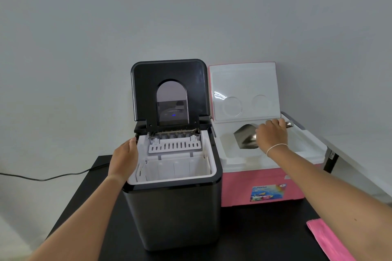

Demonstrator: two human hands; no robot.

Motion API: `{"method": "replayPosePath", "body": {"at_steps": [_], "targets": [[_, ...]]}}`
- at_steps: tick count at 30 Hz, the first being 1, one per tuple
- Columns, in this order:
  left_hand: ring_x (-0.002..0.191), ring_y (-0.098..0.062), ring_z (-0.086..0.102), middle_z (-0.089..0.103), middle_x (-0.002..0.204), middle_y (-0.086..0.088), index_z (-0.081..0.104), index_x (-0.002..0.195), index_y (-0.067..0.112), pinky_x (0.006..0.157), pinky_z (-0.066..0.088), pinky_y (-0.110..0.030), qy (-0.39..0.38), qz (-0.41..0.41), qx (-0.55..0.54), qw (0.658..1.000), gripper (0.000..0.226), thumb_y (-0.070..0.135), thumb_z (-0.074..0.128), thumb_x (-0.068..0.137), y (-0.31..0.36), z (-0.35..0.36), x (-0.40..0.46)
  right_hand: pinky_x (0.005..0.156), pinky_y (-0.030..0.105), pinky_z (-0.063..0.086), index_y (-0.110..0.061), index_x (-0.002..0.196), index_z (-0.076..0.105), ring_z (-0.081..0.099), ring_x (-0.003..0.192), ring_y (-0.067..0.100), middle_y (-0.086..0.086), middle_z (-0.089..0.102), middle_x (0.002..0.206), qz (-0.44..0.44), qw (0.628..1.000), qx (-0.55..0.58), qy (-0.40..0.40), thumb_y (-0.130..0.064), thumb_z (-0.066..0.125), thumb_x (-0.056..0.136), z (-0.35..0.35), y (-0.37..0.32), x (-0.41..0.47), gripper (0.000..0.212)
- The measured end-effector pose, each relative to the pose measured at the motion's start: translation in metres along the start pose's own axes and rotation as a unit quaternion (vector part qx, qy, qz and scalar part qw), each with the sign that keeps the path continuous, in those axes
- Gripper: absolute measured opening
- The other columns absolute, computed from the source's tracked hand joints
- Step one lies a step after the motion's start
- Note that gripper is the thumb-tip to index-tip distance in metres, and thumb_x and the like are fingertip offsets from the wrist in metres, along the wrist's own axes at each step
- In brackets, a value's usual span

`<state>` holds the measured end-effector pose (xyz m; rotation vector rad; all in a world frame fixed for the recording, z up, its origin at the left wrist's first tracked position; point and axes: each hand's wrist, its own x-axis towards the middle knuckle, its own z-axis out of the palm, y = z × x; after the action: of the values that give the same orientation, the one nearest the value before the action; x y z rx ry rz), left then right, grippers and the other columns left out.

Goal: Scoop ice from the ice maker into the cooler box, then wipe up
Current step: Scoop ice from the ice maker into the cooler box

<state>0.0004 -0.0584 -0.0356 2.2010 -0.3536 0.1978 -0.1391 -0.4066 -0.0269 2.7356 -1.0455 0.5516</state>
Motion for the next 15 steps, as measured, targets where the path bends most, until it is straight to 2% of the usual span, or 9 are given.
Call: {"method": "replayPosePath", "body": {"at_steps": [2,5,8,10,12,13,15], "targets": [[0.079,-0.028,0.049,0.058,0.081,-0.012,0.058,0.093,-0.001,0.07,0.033,-0.033,-0.001,0.002,0.006,1.0,0.037,0.013,0.024,0.098,-0.001,0.001,0.002,0.096,0.035,0.028,-0.01,0.086,0.069,0.054,0.098,0.026,0.007,0.067,0.093,0.022,0.999,0.023,0.016,-0.022,0.038,0.096,-0.008,-0.003,0.001,0.035],[0.075,-0.027,0.048,0.056,0.077,-0.01,0.058,0.091,0.0,0.064,0.032,-0.031,-0.003,0.005,0.022,1.0,0.037,0.01,0.023,0.098,-0.002,0.001,0.003,0.09,0.039,0.031,-0.006,0.075,0.068,0.057,0.085,0.033,0.014,0.066,0.078,0.058,0.991,0.113,0.048,-0.023,0.035,0.095,-0.025,-0.013,0.006,0.042],[0.065,-0.016,0.047,0.054,0.07,-0.007,0.058,0.092,-0.002,0.058,0.032,-0.029,0.003,0.0,0.014,1.0,0.038,0.012,0.023,0.098,-0.002,0.001,0.003,0.077,0.037,0.027,-0.013,0.05,0.041,0.046,0.065,0.031,0.005,0.044,0.053,0.035,0.97,0.226,0.082,-0.021,0.036,0.093,-0.049,-0.039,0.005,0.043],[0.063,-0.013,0.045,0.051,0.065,-0.005,0.058,0.091,-0.002,0.056,0.031,-0.028,0.003,-0.002,0.014,1.0,0.038,0.012,0.023,0.098,-0.003,0.001,0.002,0.074,0.034,0.023,-0.017,0.047,0.03,0.04,0.06,0.029,0.001,0.037,0.049,-0.026,0.964,0.248,0.094,-0.019,0.038,0.092,-0.065,-0.062,-0.002,0.046],[0.063,-0.016,0.044,0.049,0.064,-0.002,0.057,0.09,0.0,0.056,0.031,-0.024,-0.002,0.004,0.022,1.0,0.037,0.011,0.023,0.098,-0.004,0.002,0.003,0.076,0.034,0.025,-0.017,0.047,0.033,0.043,0.063,0.027,0.002,0.043,0.052,-0.107,0.966,0.221,0.082,-0.02,0.038,0.092,-0.077,-0.084,-0.013,0.046],[0.063,-0.016,0.043,0.049,0.065,0.001,0.056,0.09,0.004,0.056,0.03,-0.024,-0.005,0.009,0.03,0.999,0.035,0.01,0.023,0.098,-0.004,0.001,0.003,0.08,0.033,0.027,-0.016,0.05,0.041,0.047,0.067,0.027,0.004,0.05,0.058,-0.151,0.969,0.186,0.067,-0.023,0.036,0.093,-0.08,-0.095,-0.019,0.044],[0.069,-0.017,0.043,0.048,0.067,0.005,0.053,0.091,0.012,0.061,0.03,-0.027,-0.003,0.016,0.038,0.999,0.031,0.012,0.024,0.099,-0.005,0.001,0.003,0.087,0.035,0.031,-0.013,0.069,0.062,0.054,0.081,0.026,0.006,0.058,0.072,-0.229,0.968,0.094,0.033,-0.028,0.033,0.096,-0.085,-0.114,-0.032,0.042]]}}
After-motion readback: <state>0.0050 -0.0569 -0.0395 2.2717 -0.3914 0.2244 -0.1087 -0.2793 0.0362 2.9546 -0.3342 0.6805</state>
